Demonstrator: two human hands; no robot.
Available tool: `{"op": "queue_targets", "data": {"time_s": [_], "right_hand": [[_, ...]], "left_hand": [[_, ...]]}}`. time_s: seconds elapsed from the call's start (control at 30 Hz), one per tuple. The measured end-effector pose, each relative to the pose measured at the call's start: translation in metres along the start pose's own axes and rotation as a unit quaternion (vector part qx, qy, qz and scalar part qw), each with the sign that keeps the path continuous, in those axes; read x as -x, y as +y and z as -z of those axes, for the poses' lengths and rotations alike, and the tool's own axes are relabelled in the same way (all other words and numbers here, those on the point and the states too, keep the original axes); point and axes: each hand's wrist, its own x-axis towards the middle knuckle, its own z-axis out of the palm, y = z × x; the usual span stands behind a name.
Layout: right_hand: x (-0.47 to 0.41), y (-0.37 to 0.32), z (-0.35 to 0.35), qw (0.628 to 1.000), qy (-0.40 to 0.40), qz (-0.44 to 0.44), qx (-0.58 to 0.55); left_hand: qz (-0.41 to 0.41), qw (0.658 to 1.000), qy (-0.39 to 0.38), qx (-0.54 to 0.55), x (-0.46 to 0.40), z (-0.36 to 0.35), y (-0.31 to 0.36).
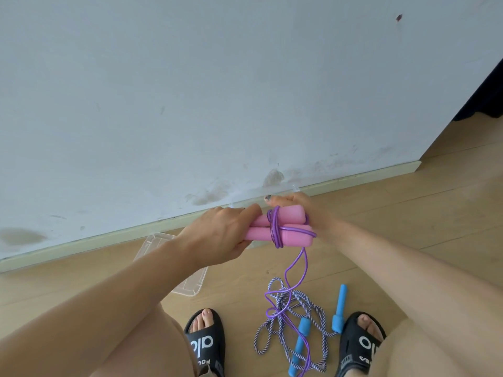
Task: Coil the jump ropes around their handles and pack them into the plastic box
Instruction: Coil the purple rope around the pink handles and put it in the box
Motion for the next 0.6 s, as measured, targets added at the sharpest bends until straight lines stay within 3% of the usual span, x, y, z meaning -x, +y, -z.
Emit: {"op": "queue_targets", "data": {"time_s": [0.1,0.2,0.33,0.47,0.6], "right_hand": [[-0.001,0.017,-0.017,0.996,0.078,-0.02,-0.023],[0.007,0.018,-0.045,0.992,0.078,-0.096,-0.038],[0.018,0.02,-0.071,0.984,0.148,-0.093,-0.041],[0.032,0.031,-0.068,0.97,0.127,-0.052,0.203],[0.053,0.022,-0.073,0.906,0.113,0.015,0.409]], "left_hand": [[0.062,0.996,0.008,0.056,-0.005,0.003,0.0],[0.119,0.989,0.01,0.09,-0.011,0.0,0.001],[0.204,0.977,-0.054,0.027,-0.014,-0.006,-0.009],[0.236,0.965,-0.106,-0.037,-0.015,-0.011,-0.016],[0.236,0.956,-0.147,-0.098,-0.014,-0.016,-0.019]]}}
